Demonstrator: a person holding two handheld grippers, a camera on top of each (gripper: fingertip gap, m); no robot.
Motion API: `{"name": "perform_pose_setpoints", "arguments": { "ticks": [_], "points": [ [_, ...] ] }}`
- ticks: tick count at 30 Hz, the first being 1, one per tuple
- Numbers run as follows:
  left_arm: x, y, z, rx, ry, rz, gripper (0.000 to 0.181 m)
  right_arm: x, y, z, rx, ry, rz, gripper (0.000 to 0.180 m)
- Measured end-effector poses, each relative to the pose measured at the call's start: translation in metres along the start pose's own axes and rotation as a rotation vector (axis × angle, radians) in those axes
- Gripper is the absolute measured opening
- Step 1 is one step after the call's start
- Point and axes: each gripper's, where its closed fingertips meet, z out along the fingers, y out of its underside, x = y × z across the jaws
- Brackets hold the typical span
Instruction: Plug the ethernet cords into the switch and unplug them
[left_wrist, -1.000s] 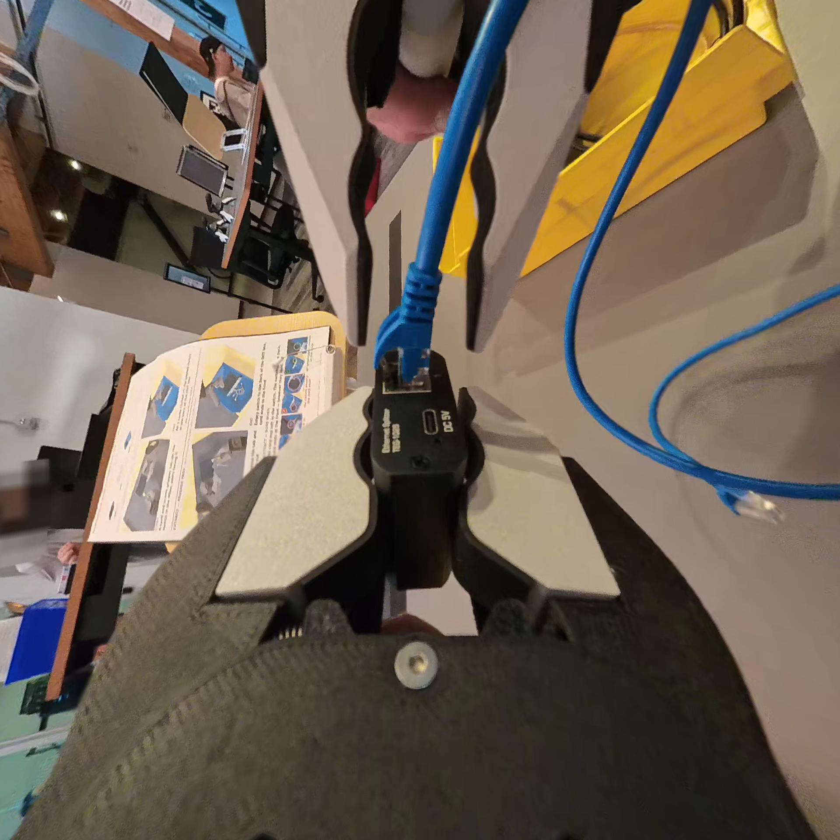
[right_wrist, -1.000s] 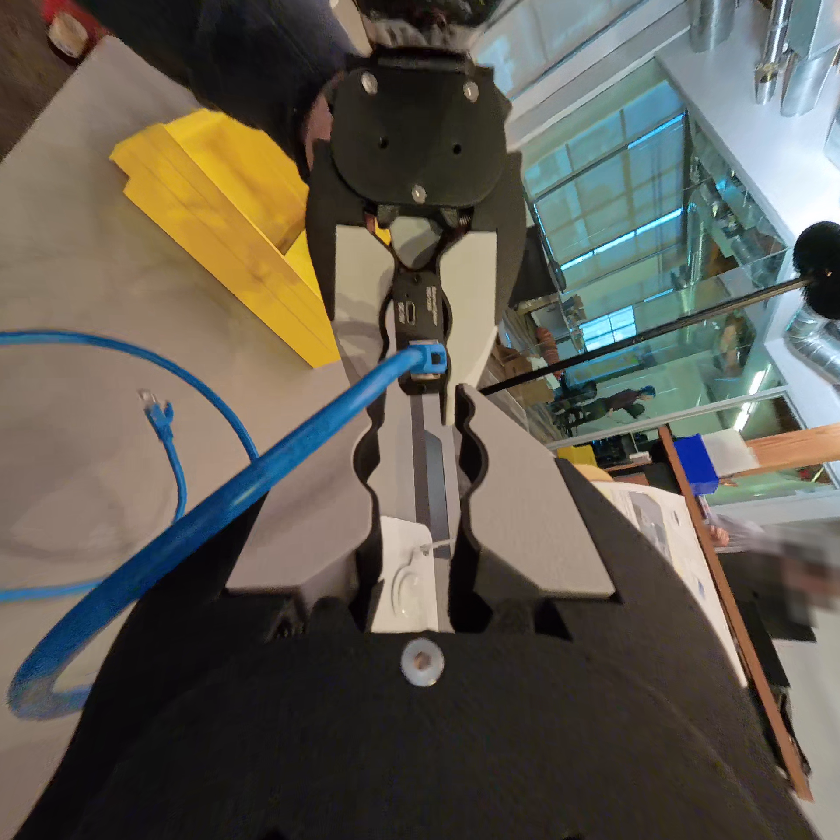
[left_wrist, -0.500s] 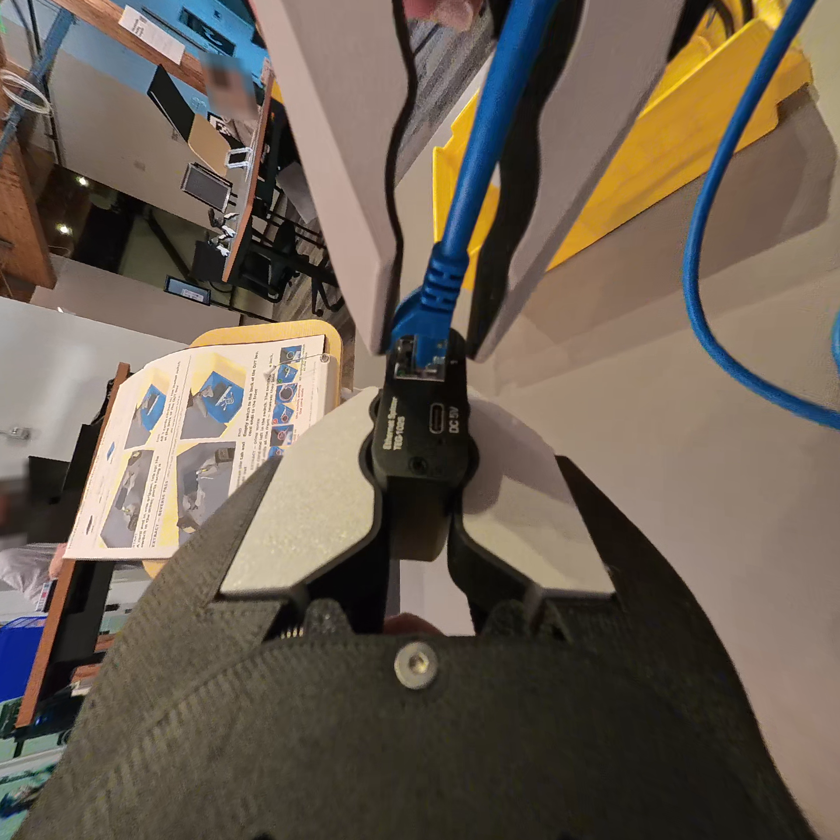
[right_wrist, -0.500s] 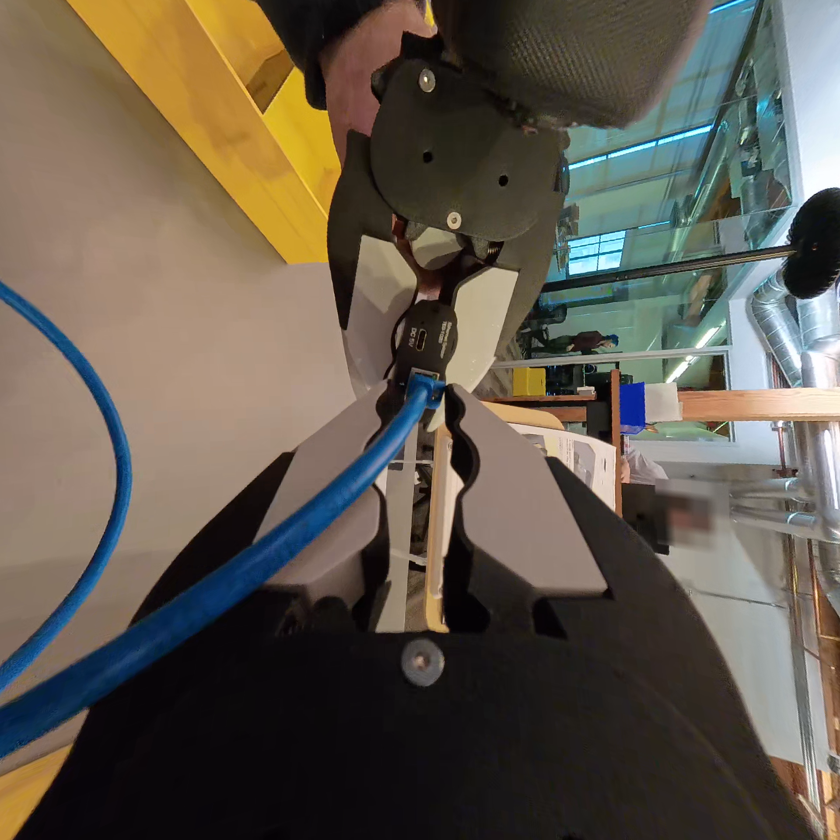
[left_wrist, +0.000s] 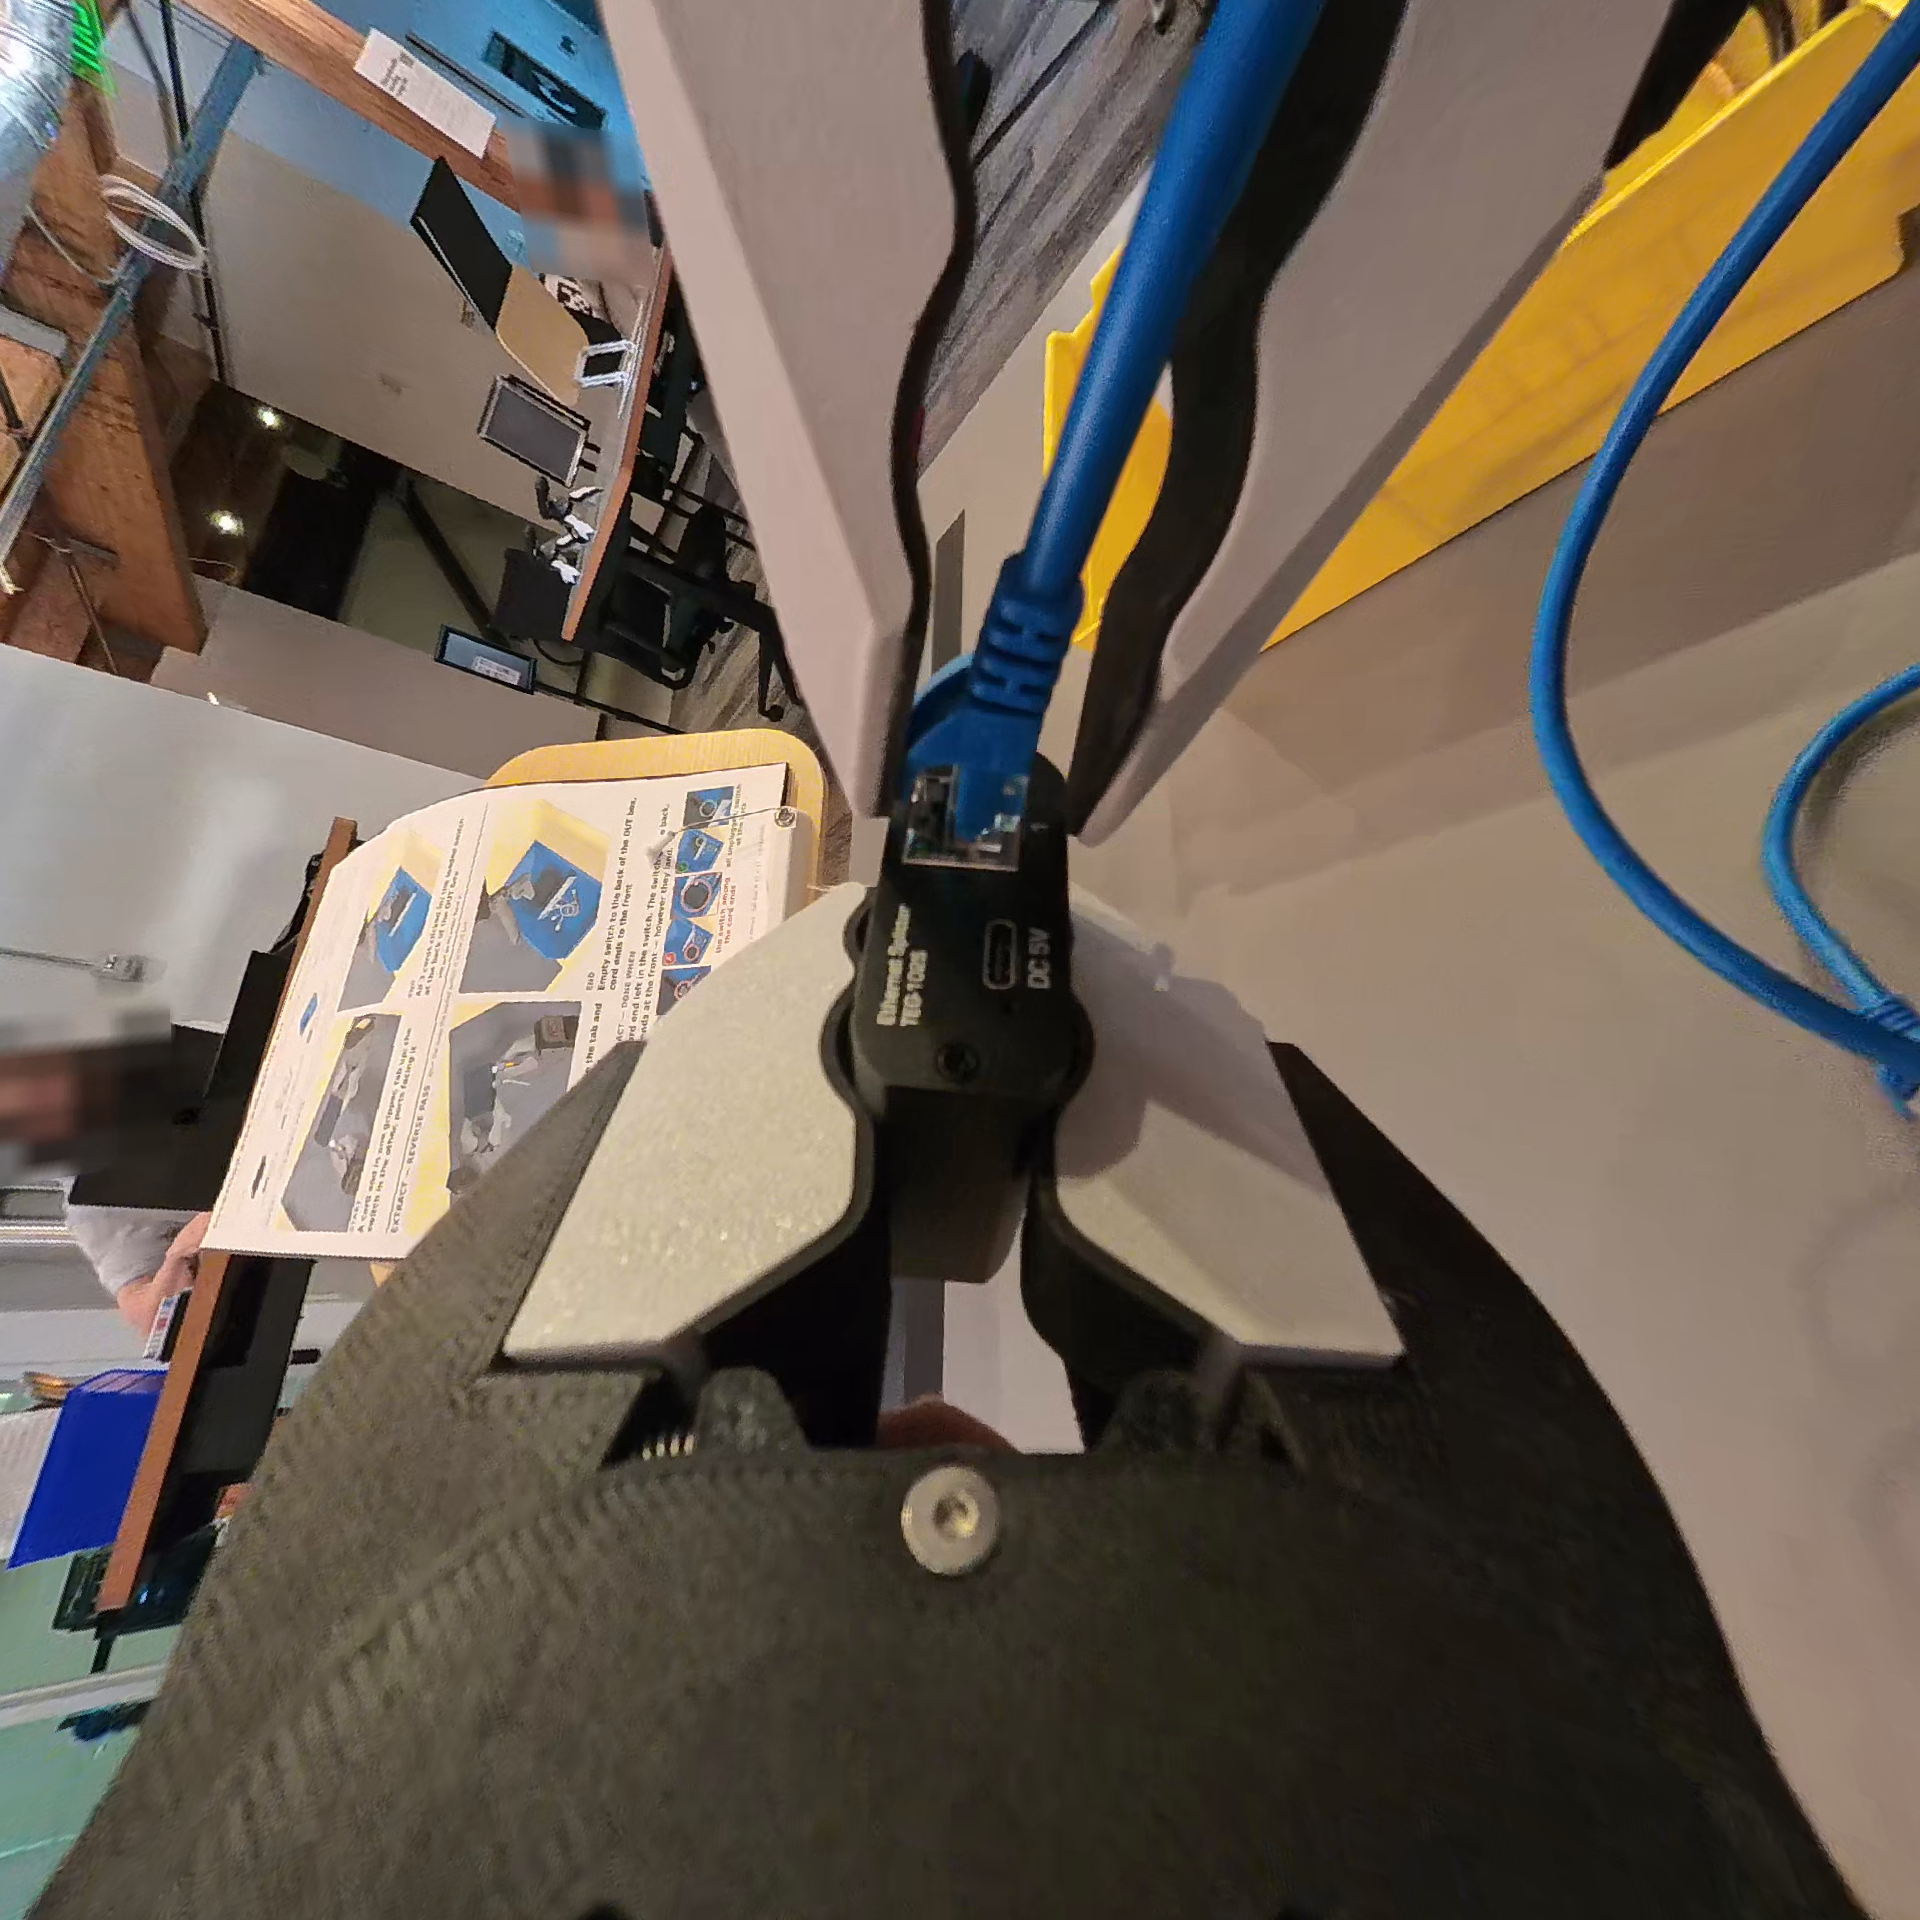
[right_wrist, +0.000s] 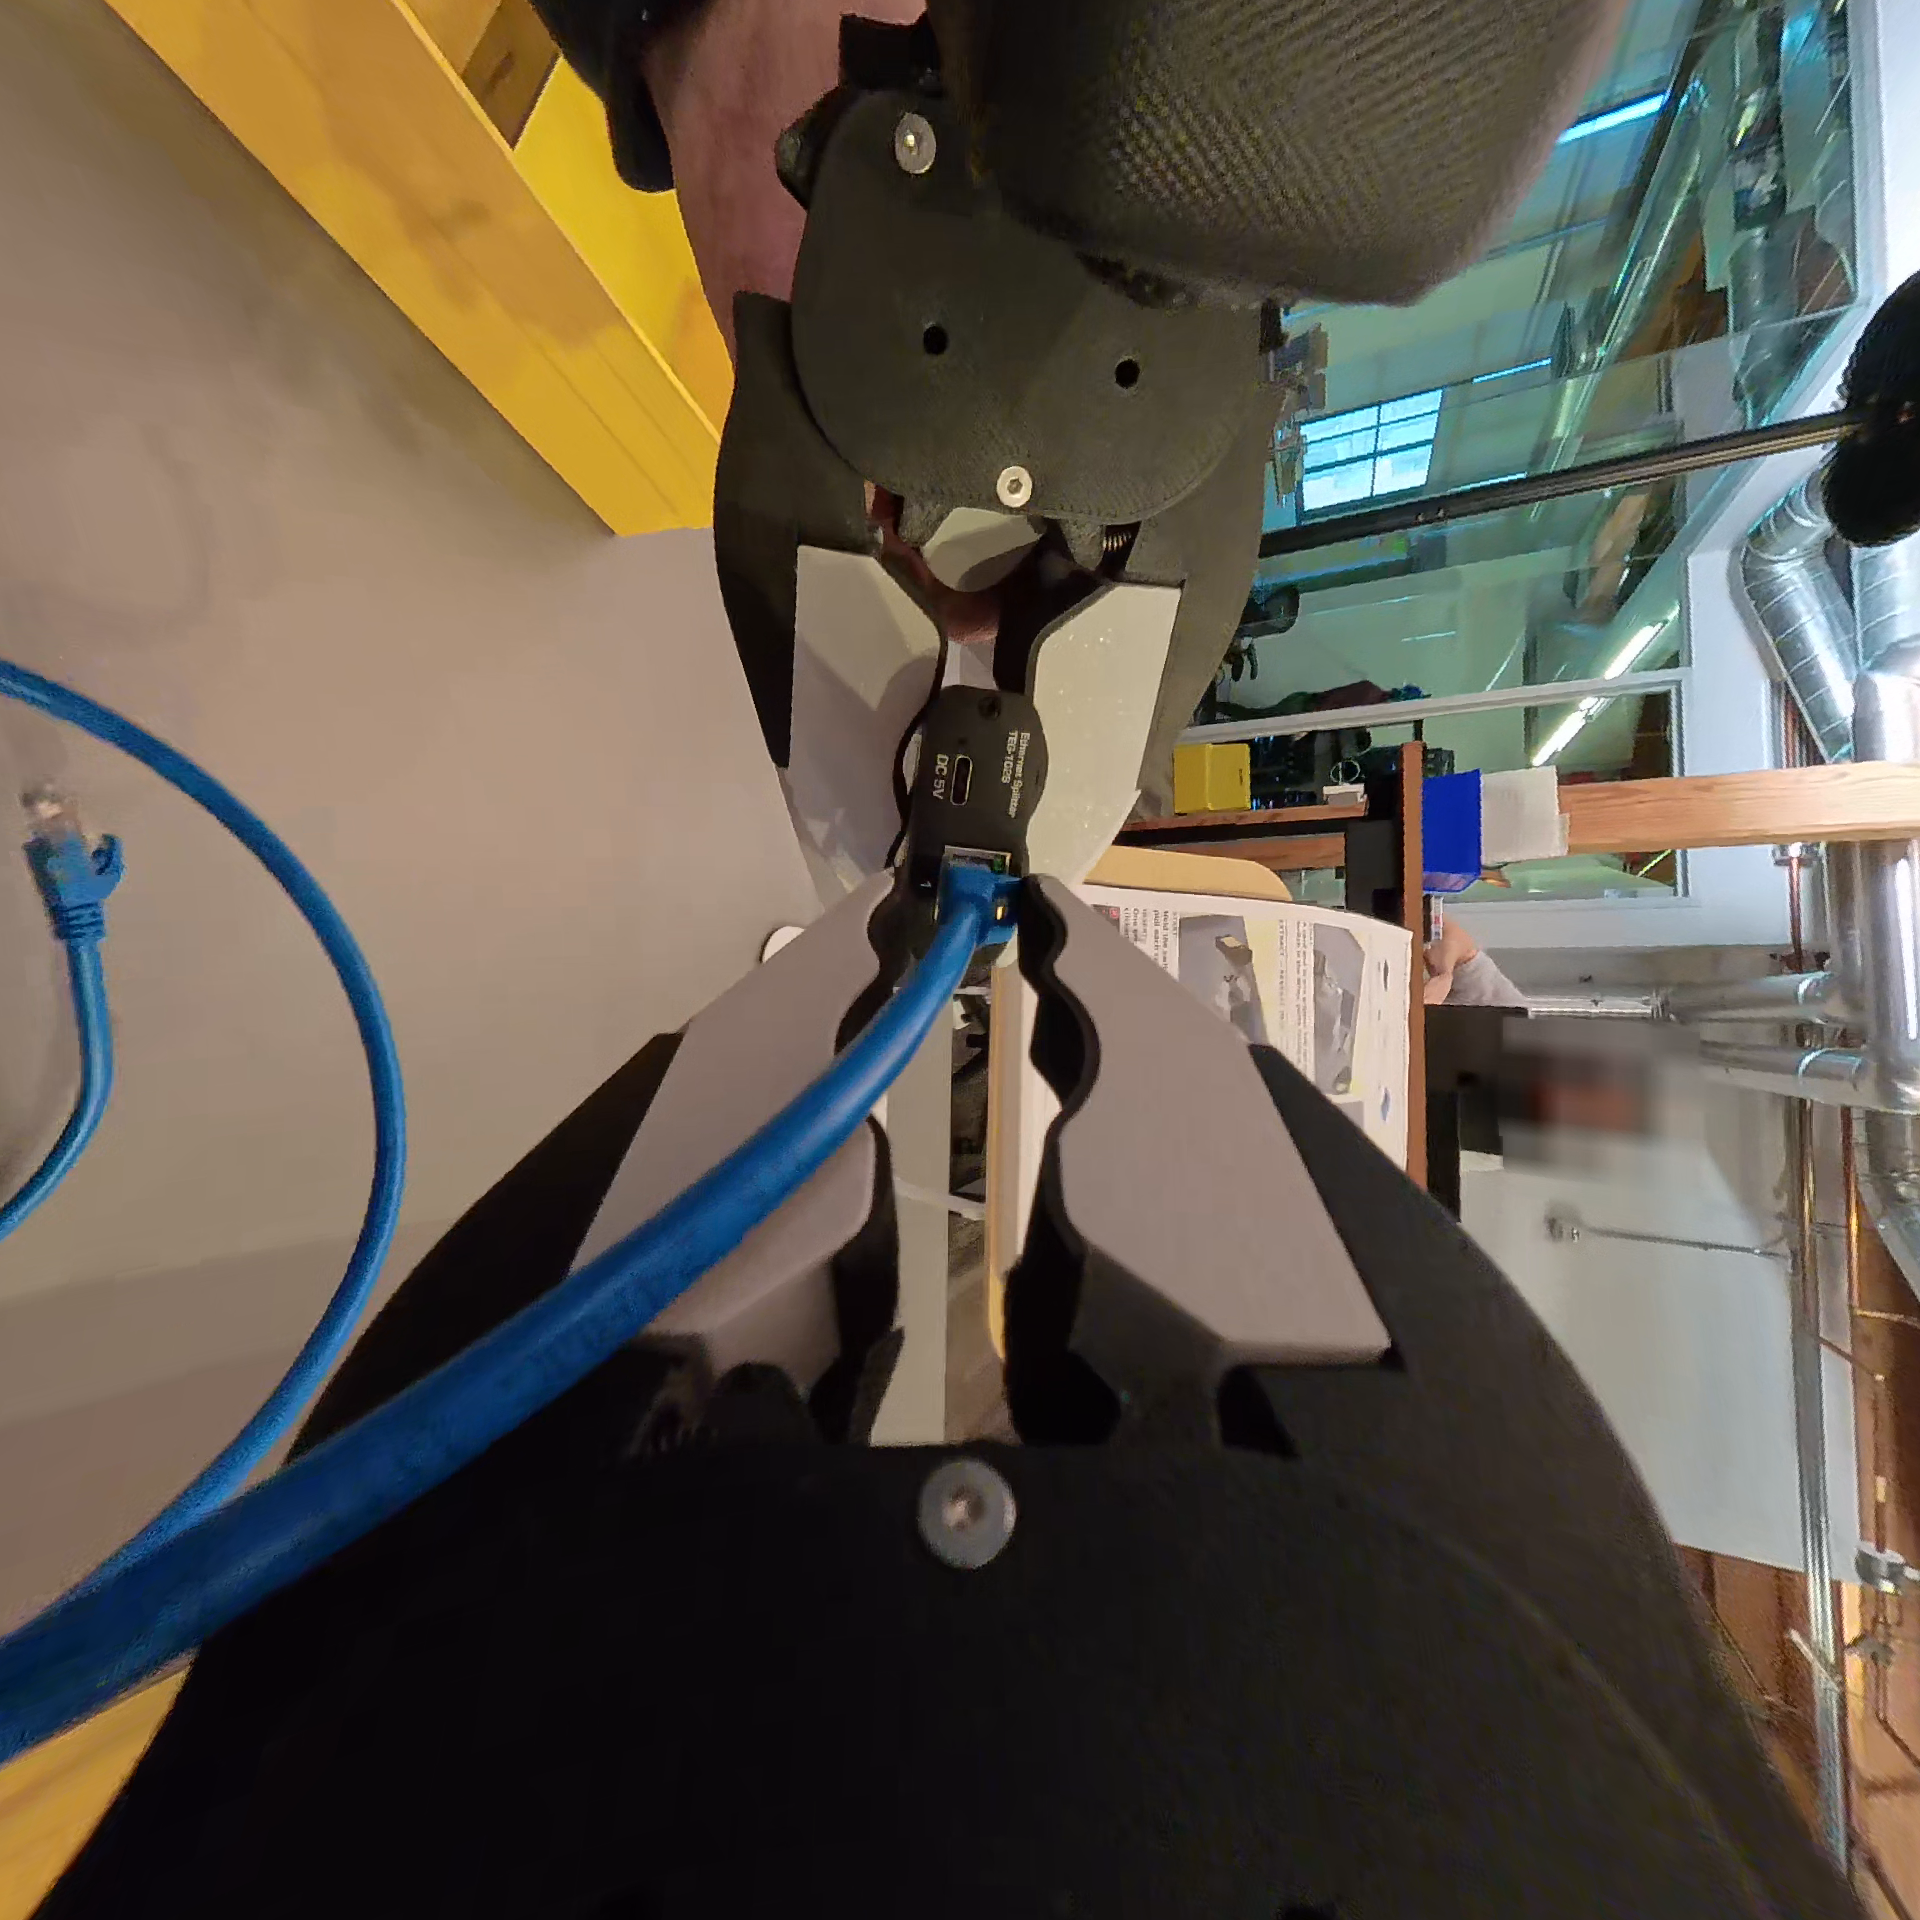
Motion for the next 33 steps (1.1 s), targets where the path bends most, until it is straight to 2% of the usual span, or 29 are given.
{"name": "perform_pose_setpoints", "arguments": {
  "ticks": [4, 5, 20, 23, 26, 33],
  "points": [
    [0.002, 0.003, 0.002, -0.015, -0.006, 0.013, 0.027, -0.003, 0.002, 0.001, -0.002, -0.018, 0.016, 0.017],
    [0.004, 0.002, 0.003, -0.017, -0.001, 0.016, 0.027, -0.003, 0.003, 0.001, -0.005, -0.019, 0.017, 0.012],
    [0.009, 0.001, 0.005, -0.012, 0.023, -0.051, 0.026, -0.006, 0.006, -0.002, -0.041, -0.010, 0.022, 0.010],
    [0.013, -0.001, 0.002, -0.023, 0.033, -0.048, 0.026, -0.008, 0.002, -0.005, 0.001, -0.021, 0.045, 0.010],
    [0.015, -0.003, -0.002, -0.052, 0.031, -0.052, 0.026, -0.007, 0.001, -0.009, 0.154, -0.128, 0.245, 0.011],
    [0.008, -0.009, -0.006, -0.135, 0.000, -0.005, 0.026, -0.001, -0.002, -0.017, 0.197, -0.063, 0.198, 0.014]
  ]
}}
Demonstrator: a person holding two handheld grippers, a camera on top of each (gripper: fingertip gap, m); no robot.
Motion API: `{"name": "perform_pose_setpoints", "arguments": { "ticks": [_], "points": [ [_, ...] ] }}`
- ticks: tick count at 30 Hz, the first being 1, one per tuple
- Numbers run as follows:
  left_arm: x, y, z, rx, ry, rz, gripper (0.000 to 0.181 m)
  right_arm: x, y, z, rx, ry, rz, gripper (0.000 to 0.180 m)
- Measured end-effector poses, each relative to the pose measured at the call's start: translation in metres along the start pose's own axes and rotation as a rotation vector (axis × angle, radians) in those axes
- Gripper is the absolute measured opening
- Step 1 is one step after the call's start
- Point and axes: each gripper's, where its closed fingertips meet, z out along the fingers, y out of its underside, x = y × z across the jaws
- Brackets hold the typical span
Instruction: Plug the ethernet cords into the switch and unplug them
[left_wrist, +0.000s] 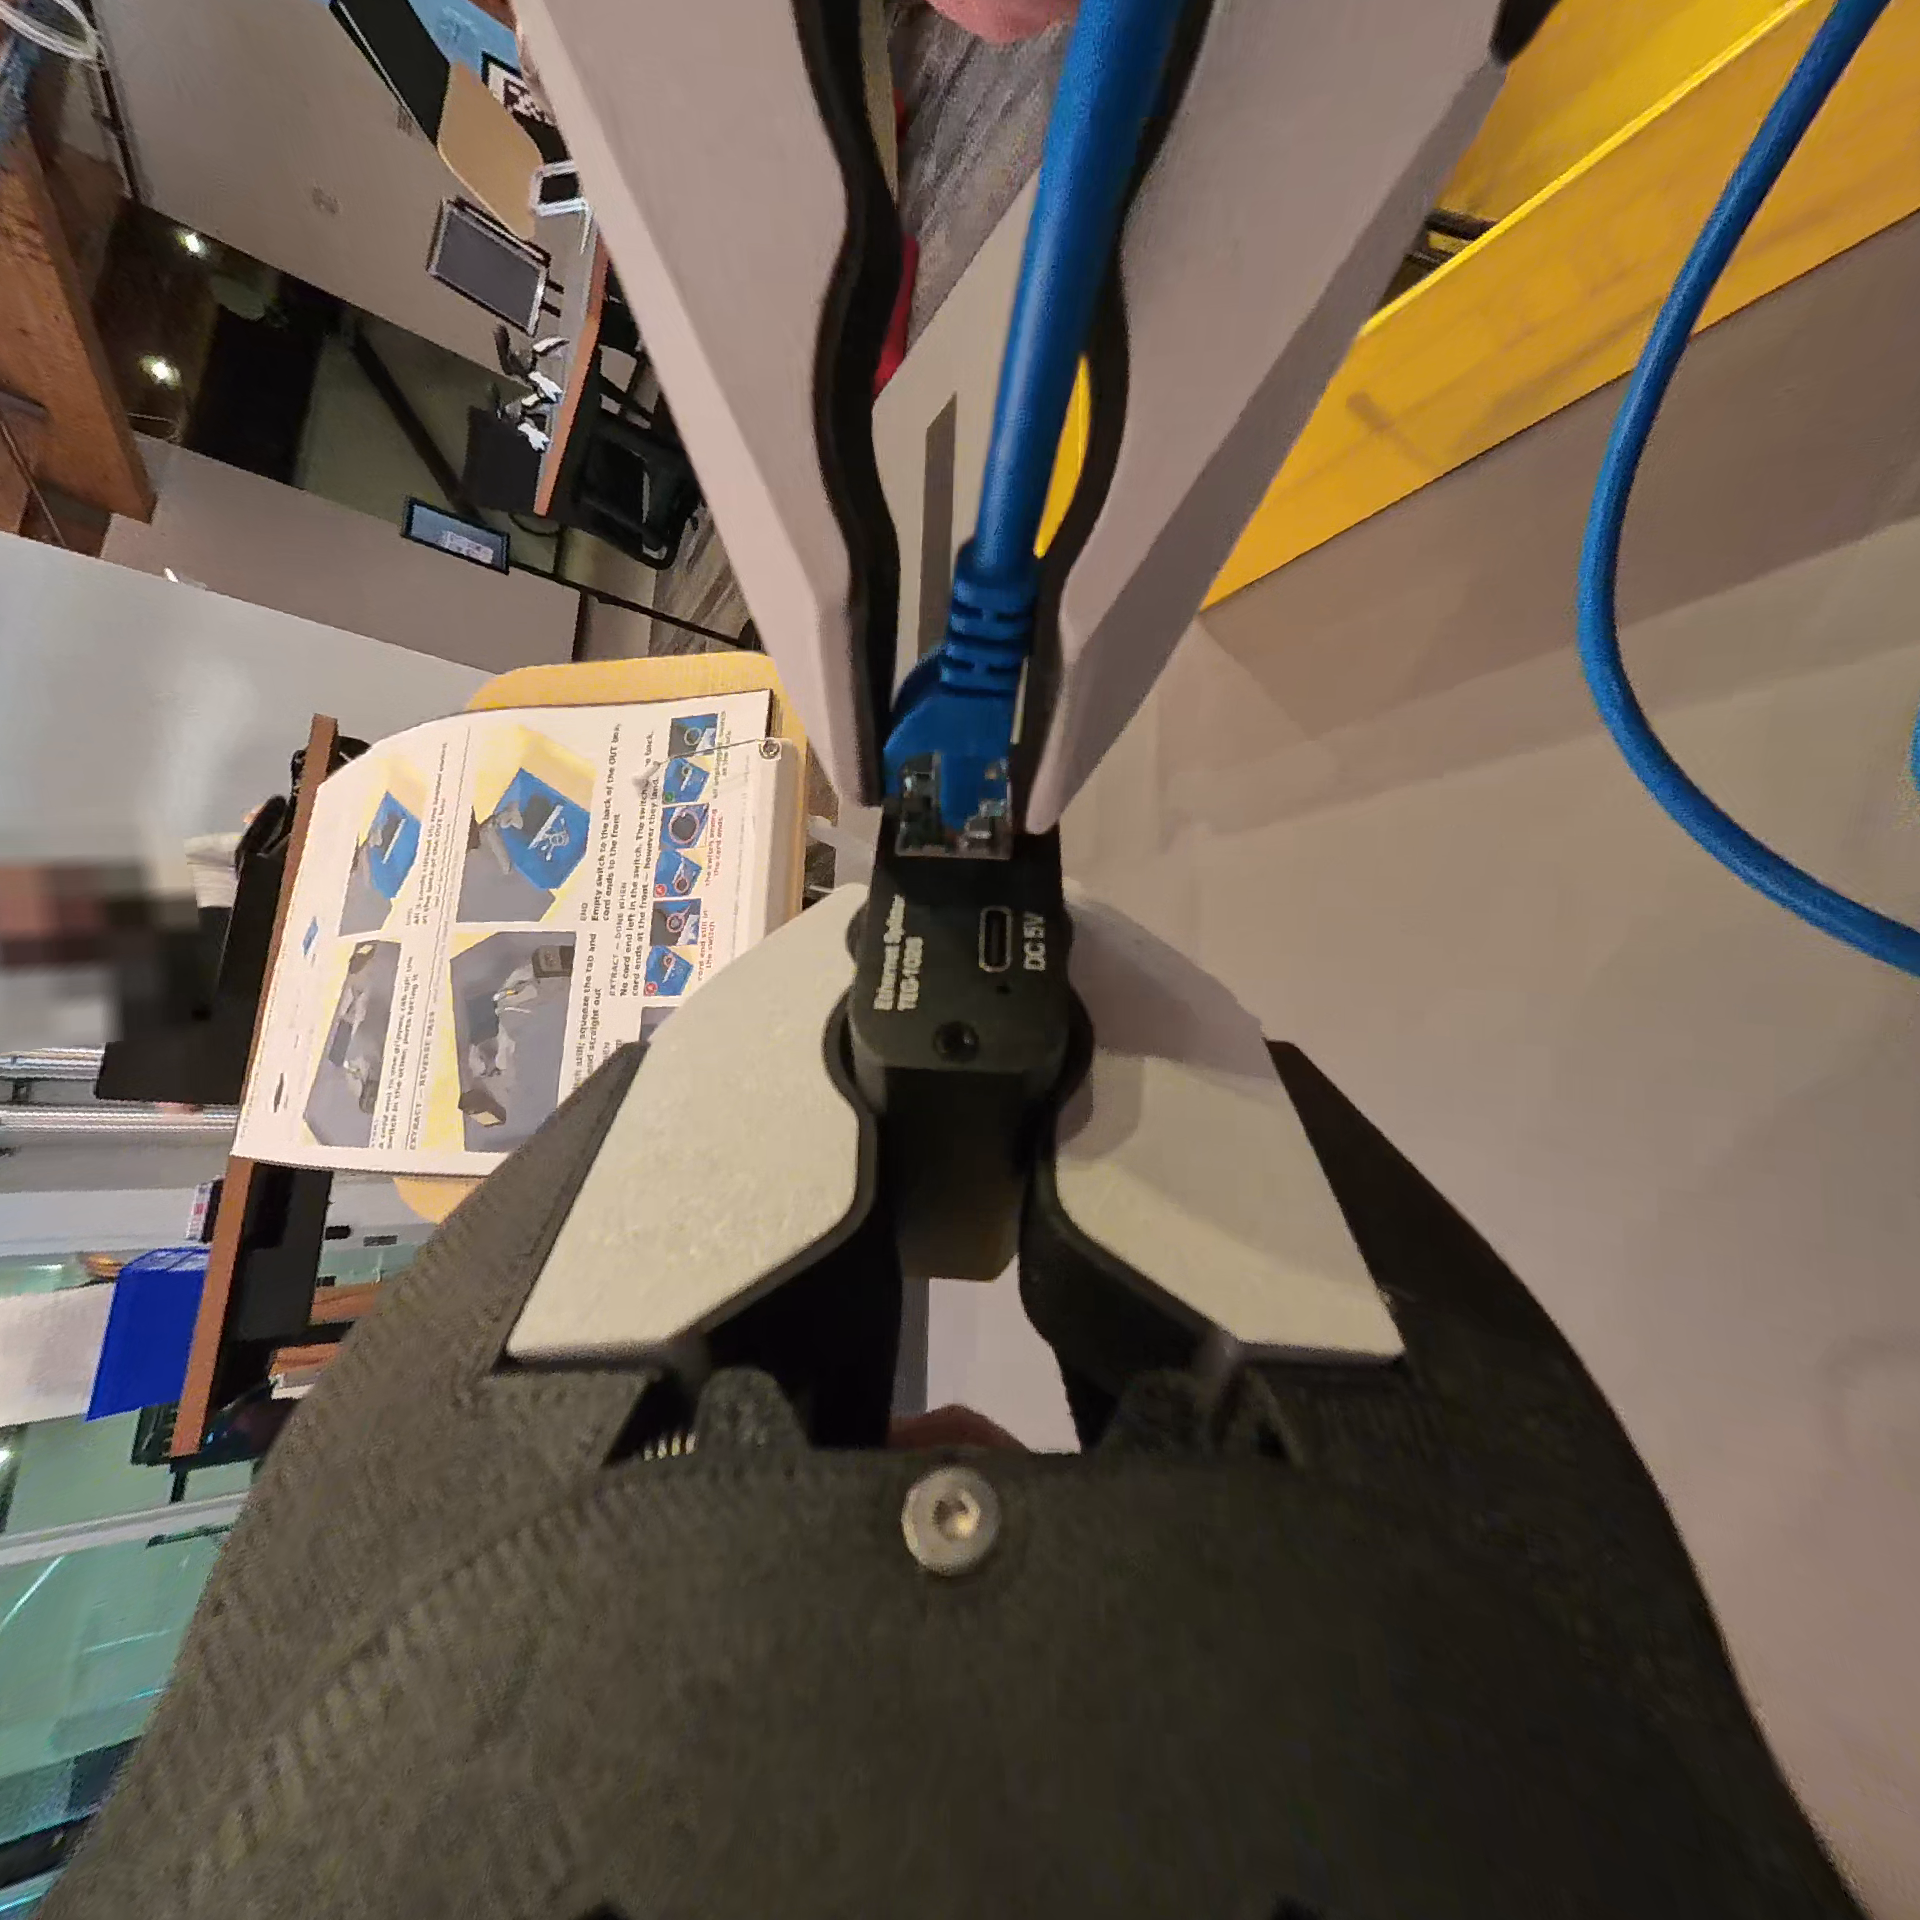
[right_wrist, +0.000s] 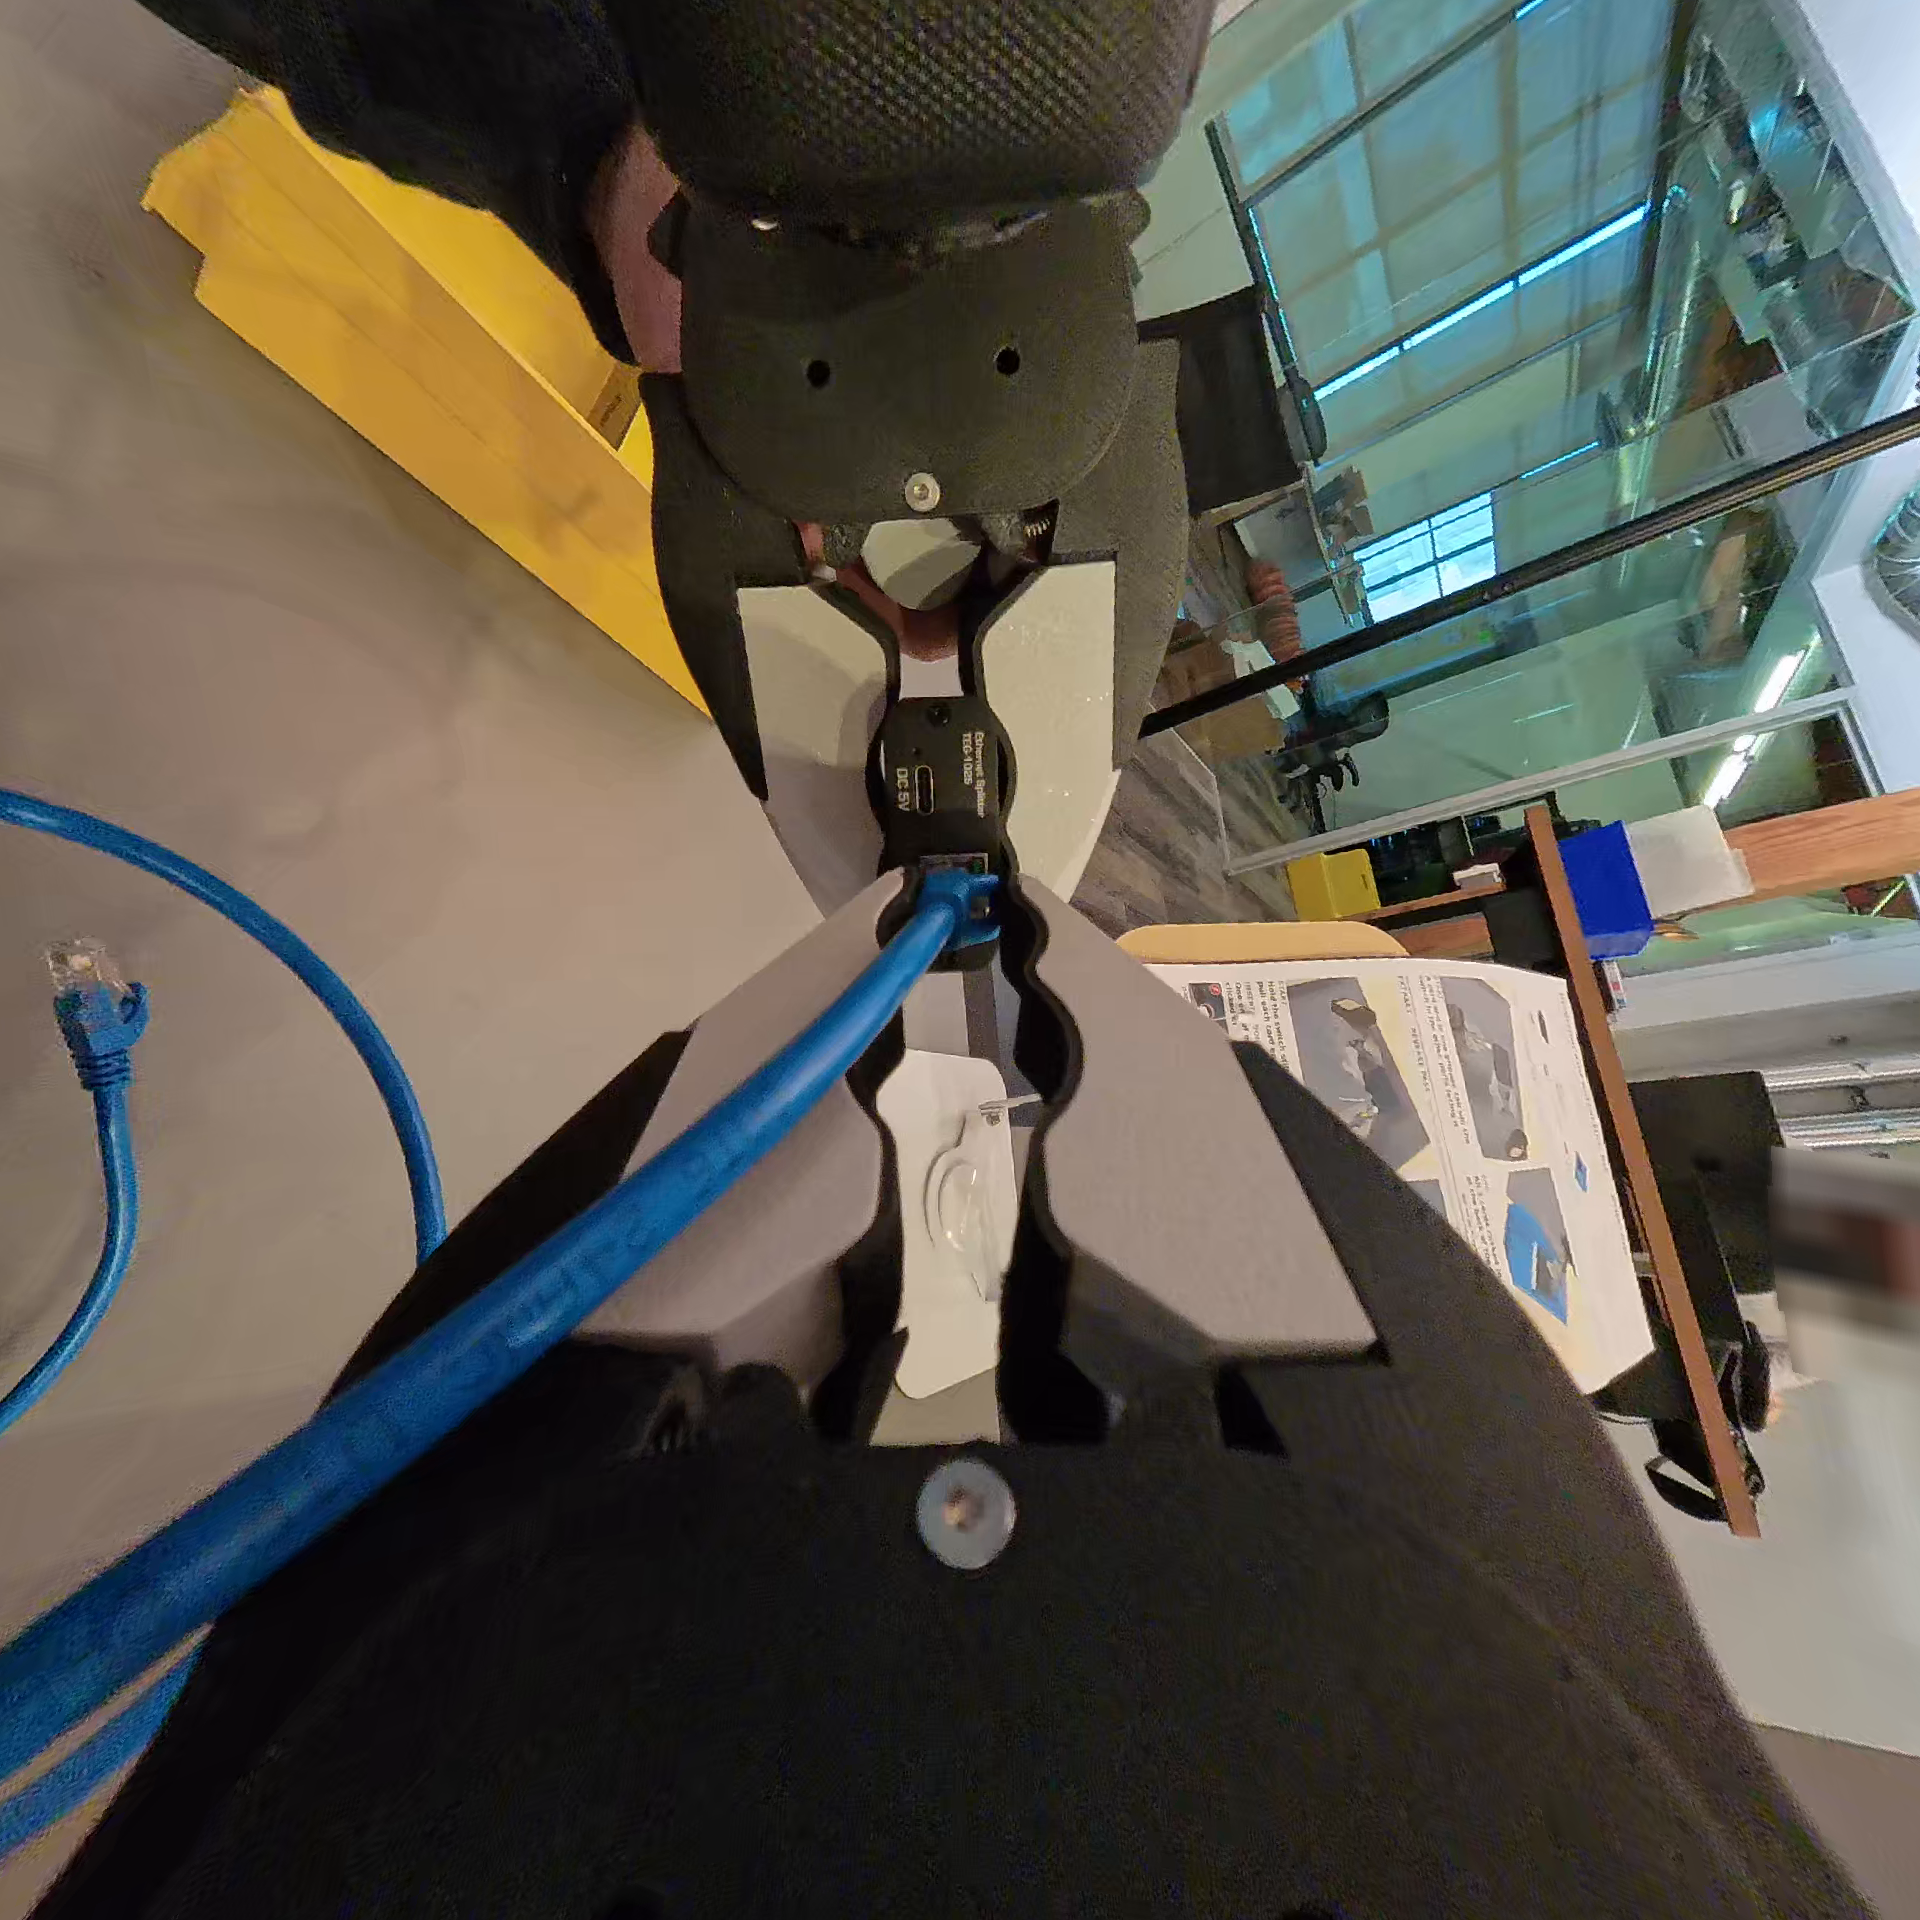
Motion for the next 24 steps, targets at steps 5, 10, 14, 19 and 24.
{"name": "perform_pose_setpoints", "arguments": {
  "ticks": [5, 10, 14, 19, 24],
  "points": [
    [0.0015, -0.0003, 0.0006, -0.022, -0.002, 0.011, 0.026, -0.0012, 0.0019, -0.0020, -0.021, 0.016, -0.028, 0.014],
    [0.0035, -0.0012, 0.0007, -0.024, 0.004, 0.014, 0.026, -0.0036, 0.0010, -0.0048, -0.016, 0.024, -0.054, 0.014],
    [0.0062, -0.0009, 0.0025, -0.038, 0.019, 0.023, 0.026, -0.0063, 0.0037, -0.0052, -0.036, -0.009, -0.069, 0.012],
    [0.0054, -0.0020, 0.0030, -0.053, 0.009, 0.042, 0.025, -0.0078, 0.0051, -0.0063, -0.054, -0.066, -0.065, 0.011],
    [0.0076, -0.0009, 0.0074, -0.062, 0.020, 0.046, 0.026, -0.0095, 0.0099, -0.0065, -0.082, -0.107, -0.051, 0.010]
  ]
}}
